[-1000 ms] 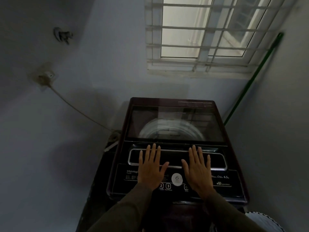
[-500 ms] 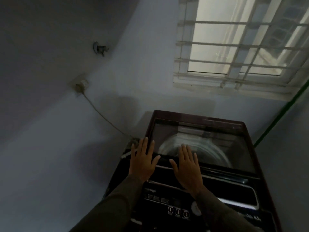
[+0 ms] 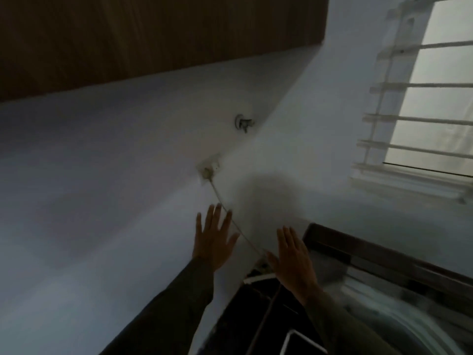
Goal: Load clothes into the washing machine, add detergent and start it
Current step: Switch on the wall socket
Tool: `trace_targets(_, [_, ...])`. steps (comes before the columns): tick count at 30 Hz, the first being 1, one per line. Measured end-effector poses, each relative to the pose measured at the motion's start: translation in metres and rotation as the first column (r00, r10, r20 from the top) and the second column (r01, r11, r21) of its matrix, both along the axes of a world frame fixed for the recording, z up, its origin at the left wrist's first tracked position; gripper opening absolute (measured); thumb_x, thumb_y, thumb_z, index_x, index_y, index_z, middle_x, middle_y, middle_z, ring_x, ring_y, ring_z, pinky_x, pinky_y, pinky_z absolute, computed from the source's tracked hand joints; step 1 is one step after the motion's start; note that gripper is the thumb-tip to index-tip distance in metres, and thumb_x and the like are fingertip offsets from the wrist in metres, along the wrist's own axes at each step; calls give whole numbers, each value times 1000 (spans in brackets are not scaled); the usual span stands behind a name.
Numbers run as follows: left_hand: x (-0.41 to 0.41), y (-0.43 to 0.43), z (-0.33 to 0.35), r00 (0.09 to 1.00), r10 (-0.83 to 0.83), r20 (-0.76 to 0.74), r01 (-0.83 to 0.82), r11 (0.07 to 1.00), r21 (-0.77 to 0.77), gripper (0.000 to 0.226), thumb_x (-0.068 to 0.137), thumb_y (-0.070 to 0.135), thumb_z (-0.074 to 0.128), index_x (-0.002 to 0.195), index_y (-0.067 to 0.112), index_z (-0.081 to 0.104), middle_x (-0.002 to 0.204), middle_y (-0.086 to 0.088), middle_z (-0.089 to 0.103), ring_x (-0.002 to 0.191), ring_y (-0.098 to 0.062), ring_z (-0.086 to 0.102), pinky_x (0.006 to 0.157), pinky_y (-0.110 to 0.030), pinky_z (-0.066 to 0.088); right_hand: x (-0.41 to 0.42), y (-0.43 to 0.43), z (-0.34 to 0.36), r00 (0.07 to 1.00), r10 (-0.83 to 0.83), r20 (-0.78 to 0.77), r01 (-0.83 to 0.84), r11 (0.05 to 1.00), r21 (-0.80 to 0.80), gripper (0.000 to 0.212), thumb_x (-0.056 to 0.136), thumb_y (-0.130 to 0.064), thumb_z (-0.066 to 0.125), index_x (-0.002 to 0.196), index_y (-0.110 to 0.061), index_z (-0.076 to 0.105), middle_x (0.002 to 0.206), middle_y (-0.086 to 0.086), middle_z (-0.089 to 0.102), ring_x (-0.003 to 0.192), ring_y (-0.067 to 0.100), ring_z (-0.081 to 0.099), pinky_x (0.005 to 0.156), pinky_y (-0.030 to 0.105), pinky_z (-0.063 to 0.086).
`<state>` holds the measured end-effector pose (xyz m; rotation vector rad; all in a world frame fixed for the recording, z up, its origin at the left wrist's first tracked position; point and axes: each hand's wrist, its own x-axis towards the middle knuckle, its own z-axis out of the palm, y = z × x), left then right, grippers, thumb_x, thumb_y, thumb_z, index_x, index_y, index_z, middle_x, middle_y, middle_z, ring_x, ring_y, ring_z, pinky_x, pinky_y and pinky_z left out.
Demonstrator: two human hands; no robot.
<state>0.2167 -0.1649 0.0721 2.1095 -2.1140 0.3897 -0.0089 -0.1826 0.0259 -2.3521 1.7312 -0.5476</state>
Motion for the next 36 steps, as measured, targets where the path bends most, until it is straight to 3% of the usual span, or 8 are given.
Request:
trace_targets(3, [24,-34,34,998,51,31,-49,997,-62,82,88,68,-10,157,26,2,164,-9,-7,151,-27,-12,119,-52,-12,30,-37,18,998,24,55,-23,1000,-13,76,98,-56,32,156,-10,12,164,9,10,152,24,5,120,41,20])
trace_targets(7, [53,-73,70,991,102,87,-93,990,-103,80,88,66,-6,157,26,-2,163,-7,-13,150,-27,-15,119,-53,-13,74,-85,43,984,74,160,-72,997,-14,77,99,-53,36,157,-12,6,165,6,5,152,21,0,122,40,18])
trace_targets(14, [100,-135,88,974,146,172,-136,988,-69,79,91,67,8,156,22,19,164,-11,4,151,-31,-3,117,-56,-10,141,-153,68,949,182,258,-192,981,14,82,98,-53,41,156,-13,-1,165,5,3,152,21,1,122,41,18])
trace_targets(18, [129,-170,80,966,161,202,-153,987,-53,79,89,68,25,147,17,43,159,-16,27,148,-37,21,113,-59,12,174,-194,71,922,242,302,-269,962,52,84,98,-51,45,156,-11,-1,165,6,4,152,24,3,121,44,22])
trace_targets(23, [154,-184,64,963,120,241,-84,984,-154,94,80,59,60,152,7,30,163,-18,14,150,-35,10,119,-53,4,210,-239,59,876,305,374,-362,928,90,88,95,-53,49,156,-12,0,164,6,7,151,26,10,119,41,26])
trace_targets(29, [168,-192,55,938,153,311,-108,982,-157,95,83,65,53,155,10,24,164,-15,8,151,-33,8,119,-54,5,252,-285,20,803,308,510,-411,906,101,105,76,-81,44,152,-19,9,156,9,27,140,28,38,102,42,51])
trace_targets(33, [168,-193,52,926,161,341,-110,980,-164,96,82,66,52,155,10,24,164,-15,7,152,-33,6,120,-55,2,260,-279,26,778,335,532,-431,900,63,92,88,-50,61,153,-12,7,156,11,26,141,30,35,102,44,50])
trace_targets(36, [169,-193,50,923,165,348,-107,978,-181,96,82,65,52,155,9,24,164,-16,8,151,-34,7,119,-56,5,269,-285,10,763,299,573,-405,912,63,95,86,-55,58,153,-18,1,159,11,20,144,31,29,102,49,49])
